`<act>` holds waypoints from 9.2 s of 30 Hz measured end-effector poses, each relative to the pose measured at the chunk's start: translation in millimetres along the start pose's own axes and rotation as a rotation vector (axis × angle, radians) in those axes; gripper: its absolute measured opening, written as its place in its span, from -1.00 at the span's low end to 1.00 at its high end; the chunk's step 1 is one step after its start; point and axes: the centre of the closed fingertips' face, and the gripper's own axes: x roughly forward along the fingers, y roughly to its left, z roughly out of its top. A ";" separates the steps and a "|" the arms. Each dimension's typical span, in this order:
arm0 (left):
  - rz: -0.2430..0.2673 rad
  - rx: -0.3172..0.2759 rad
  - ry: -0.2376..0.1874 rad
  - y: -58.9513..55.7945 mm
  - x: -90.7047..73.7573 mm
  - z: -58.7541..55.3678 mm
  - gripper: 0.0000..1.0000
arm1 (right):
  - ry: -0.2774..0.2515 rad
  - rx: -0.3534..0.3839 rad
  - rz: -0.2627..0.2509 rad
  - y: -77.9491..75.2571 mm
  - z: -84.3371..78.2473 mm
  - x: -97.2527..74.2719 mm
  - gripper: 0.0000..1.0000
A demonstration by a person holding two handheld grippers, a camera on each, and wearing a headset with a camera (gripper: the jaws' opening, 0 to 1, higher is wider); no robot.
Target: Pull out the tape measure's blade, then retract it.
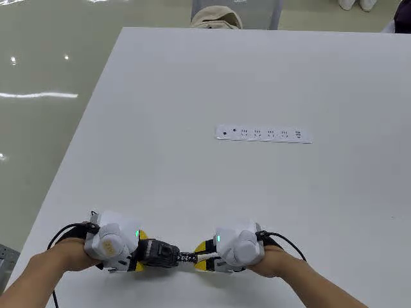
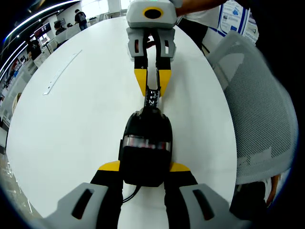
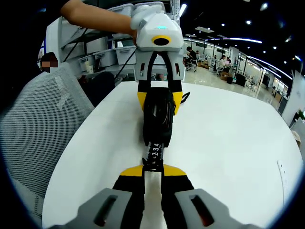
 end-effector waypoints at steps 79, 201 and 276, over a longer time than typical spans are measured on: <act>-0.003 -0.001 0.007 -0.8 1.2 0.4 -0.42 | 0.008 0.001 -0.018 4.4 -19.7 -32.5 -0.80; -0.006 -0.010 0.015 -0.6 3.0 4.3 -0.42 | 0.050 0.055 -0.014 11.4 -69.5 -99.3 -0.80; -0.017 -0.013 0.010 -1.0 4.9 7.1 -0.42 | 0.090 0.099 -0.019 13.6 -102.8 -135.1 -0.80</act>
